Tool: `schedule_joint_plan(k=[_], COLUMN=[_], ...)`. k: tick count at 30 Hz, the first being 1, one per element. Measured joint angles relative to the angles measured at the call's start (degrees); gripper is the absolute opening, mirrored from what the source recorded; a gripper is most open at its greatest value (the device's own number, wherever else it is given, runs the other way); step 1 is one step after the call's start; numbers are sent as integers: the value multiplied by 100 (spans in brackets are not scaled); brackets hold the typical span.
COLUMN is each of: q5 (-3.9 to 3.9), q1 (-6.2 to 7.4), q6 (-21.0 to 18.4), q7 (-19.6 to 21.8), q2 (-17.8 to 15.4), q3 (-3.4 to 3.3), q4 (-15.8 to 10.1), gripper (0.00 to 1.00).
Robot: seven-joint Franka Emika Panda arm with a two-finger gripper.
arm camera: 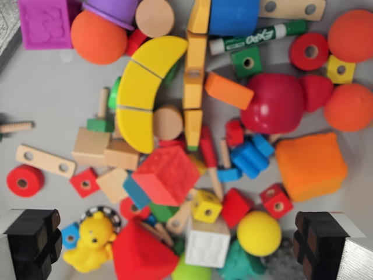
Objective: Pick an object from the bin
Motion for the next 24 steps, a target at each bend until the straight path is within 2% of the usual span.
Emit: schedule_joint_plan(k=[15, 24], q5=[0, 0], q1=[0, -6], q6=[0, 36], q7=[-15, -211], q2=[0, 27], q3=[0, 0], q4=[-1, -25], gripper=[100, 100])
